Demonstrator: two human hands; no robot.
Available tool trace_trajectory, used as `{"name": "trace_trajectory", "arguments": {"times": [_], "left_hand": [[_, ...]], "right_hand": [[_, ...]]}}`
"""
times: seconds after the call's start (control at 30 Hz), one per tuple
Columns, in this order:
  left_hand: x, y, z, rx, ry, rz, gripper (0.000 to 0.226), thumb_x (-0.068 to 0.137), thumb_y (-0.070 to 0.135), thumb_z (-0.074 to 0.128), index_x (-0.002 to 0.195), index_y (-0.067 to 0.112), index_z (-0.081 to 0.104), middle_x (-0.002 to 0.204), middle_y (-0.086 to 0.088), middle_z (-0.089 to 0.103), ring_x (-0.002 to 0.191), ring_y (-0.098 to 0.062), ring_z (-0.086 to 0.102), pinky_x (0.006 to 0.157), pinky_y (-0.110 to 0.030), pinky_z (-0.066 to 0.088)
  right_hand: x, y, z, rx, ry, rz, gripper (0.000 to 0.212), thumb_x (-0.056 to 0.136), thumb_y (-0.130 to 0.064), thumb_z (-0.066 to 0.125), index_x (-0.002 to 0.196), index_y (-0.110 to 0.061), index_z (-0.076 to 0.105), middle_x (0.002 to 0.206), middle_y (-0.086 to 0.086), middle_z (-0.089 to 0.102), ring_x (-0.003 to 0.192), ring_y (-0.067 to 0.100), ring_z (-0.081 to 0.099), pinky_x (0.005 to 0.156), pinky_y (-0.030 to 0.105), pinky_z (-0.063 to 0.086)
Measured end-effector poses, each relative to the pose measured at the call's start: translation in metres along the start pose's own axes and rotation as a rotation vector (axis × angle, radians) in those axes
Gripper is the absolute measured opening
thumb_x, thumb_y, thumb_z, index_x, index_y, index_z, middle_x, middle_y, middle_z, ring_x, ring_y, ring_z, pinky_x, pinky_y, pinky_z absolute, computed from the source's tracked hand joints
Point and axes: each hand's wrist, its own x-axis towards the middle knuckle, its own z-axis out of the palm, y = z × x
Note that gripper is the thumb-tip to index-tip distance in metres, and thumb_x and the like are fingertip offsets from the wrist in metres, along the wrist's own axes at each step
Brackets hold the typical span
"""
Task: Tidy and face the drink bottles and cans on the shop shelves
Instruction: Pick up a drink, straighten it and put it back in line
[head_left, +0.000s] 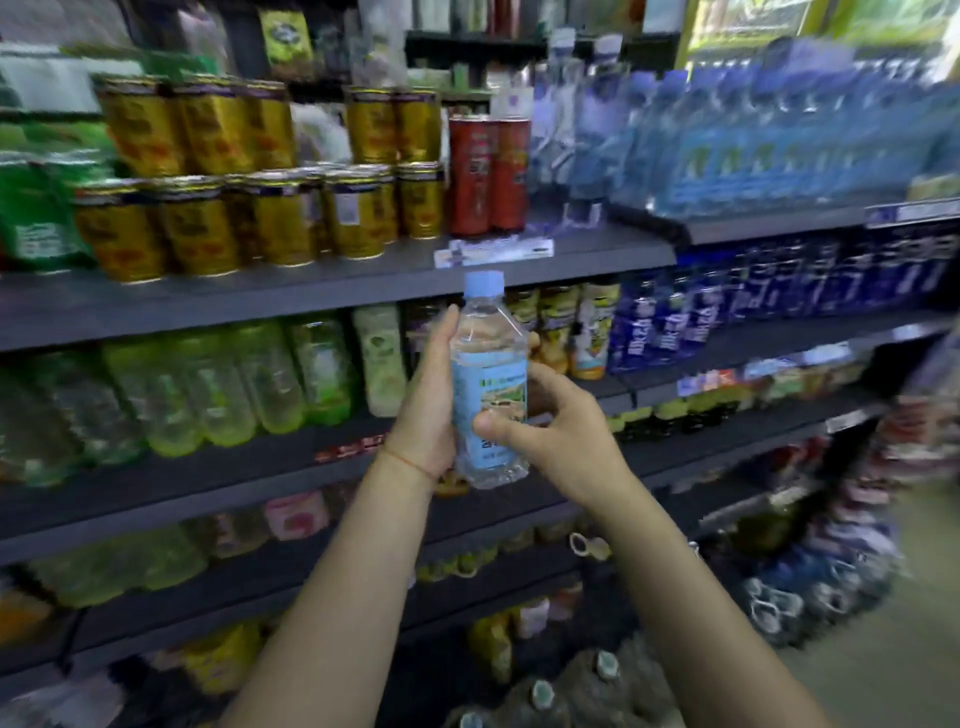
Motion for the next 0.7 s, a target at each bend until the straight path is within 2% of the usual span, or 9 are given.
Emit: {"name": "trace_trajectory", "arguments": {"times": [0.13, 0.2, 0.27, 0.4, 0.43, 0.53, 0.6, 0.67, 0.7], "left_hand": [[0.078, -0.038, 0.081, 0.108, -0.027, 0.119, 0.056, 0.092, 0.059, 0.042, 0.098, 0.014, 0.074, 0.102, -0.014, 0.072, 0.09, -0.027, 0.067, 0.088, -0.044, 0.051], [0.116, -0.043, 0.124, 0.255, 0.056, 0.229, 0.042, 0.098, 0.047, 0.045, 0.086, 0.021, 0.075, 0.09, -0.002, 0.075, 0.085, -0.016, 0.069, 0.083, -0.034, 0.052], [0.154, -0.042, 0.165, 0.44, 0.138, 0.394, 0.028, 0.101, 0.034, 0.048, 0.086, 0.026, 0.07, 0.086, 0.01, 0.072, 0.084, -0.002, 0.066, 0.079, -0.022, 0.049], [0.234, -0.055, 0.232, 0.653, 0.191, 0.698, 0.018, 0.097, 0.022, 0.052, 0.089, 0.022, 0.068, 0.085, 0.012, 0.066, 0.085, -0.003, 0.062, 0.081, -0.029, 0.051], [0.252, -0.062, 0.248, 0.703, 0.223, 0.758, 0.017, 0.095, 0.021, 0.052, 0.089, 0.023, 0.067, 0.086, 0.013, 0.064, 0.084, 0.001, 0.059, 0.081, -0.027, 0.05], [0.293, -0.084, 0.296, 0.86, 0.262, 0.9, 0.021, 0.094, 0.021, 0.05, 0.1, 0.018, 0.07, 0.104, 0.006, 0.061, 0.098, 0.003, 0.053, 0.088, -0.013, 0.042], [0.318, -0.1, 0.326, 0.954, 0.272, 0.957, 0.028, 0.095, 0.022, 0.049, 0.114, 0.016, 0.069, 0.125, -0.002, 0.058, 0.12, -0.009, 0.047, 0.104, -0.013, 0.032], [0.344, -0.117, 0.355, 1.069, 0.28, 0.994, 0.035, 0.095, 0.02, 0.049, 0.127, 0.019, 0.063, 0.144, -0.005, 0.047, 0.138, -0.021, 0.035, 0.117, -0.032, 0.025], [0.357, -0.125, 0.369, 1.149, 0.295, 1.016, 0.039, 0.094, 0.018, 0.05, 0.131, 0.02, 0.06, 0.15, -0.005, 0.041, 0.144, -0.026, 0.029, 0.119, -0.042, 0.023]], "right_hand": [[0.034, 0.026, -0.1, -0.074, 0.099, -0.091, 0.045, 0.076, -0.024, 0.084, 0.117, -0.017, 0.066, 0.1, -0.005, 0.075, 0.09, 0.01, 0.07, 0.078, 0.025, 0.057], [0.057, 0.038, -0.15, -0.091, 0.146, -0.105, 0.04, 0.078, -0.02, 0.083, 0.115, -0.017, 0.066, 0.098, -0.004, 0.074, 0.086, 0.011, 0.069, 0.075, 0.023, 0.056], [0.081, 0.046, -0.199, -0.115, 0.205, -0.112, 0.038, 0.08, -0.021, 0.081, 0.114, -0.017, 0.066, 0.097, -0.006, 0.073, 0.084, 0.009, 0.068, 0.072, 0.02, 0.054], [0.127, 0.055, -0.296, -0.187, 0.321, -0.123, 0.041, 0.08, -0.036, 0.08, 0.117, -0.026, 0.064, 0.1, -0.014, 0.07, 0.088, 0.004, 0.065, 0.073, 0.022, 0.053], [0.136, 0.058, -0.32, -0.194, 0.351, -0.136, 0.041, 0.08, -0.038, 0.08, 0.116, -0.027, 0.064, 0.1, -0.013, 0.07, 0.089, 0.006, 0.065, 0.074, 0.024, 0.054], [0.16, 0.073, -0.388, -0.202, 0.447, -0.169, 0.044, 0.079, -0.04, 0.08, 0.117, -0.025, 0.064, 0.099, -0.01, 0.07, 0.085, 0.009, 0.065, 0.07, 0.025, 0.053], [0.178, 0.083, -0.429, -0.171, 0.495, -0.188, 0.05, 0.077, -0.042, 0.081, 0.119, -0.023, 0.063, 0.1, -0.009, 0.07, 0.087, 0.011, 0.067, 0.071, 0.028, 0.055], [0.197, 0.095, -0.47, -0.119, 0.532, -0.203, 0.048, 0.076, -0.041, 0.082, 0.114, -0.019, 0.062, 0.097, -0.011, 0.069, 0.085, 0.007, 0.066, 0.071, 0.028, 0.054], [0.207, 0.101, -0.489, -0.108, 0.541, -0.207, 0.046, 0.076, -0.04, 0.083, 0.109, -0.017, 0.06, 0.093, -0.013, 0.066, 0.081, 0.003, 0.063, 0.069, 0.027, 0.051]]}}
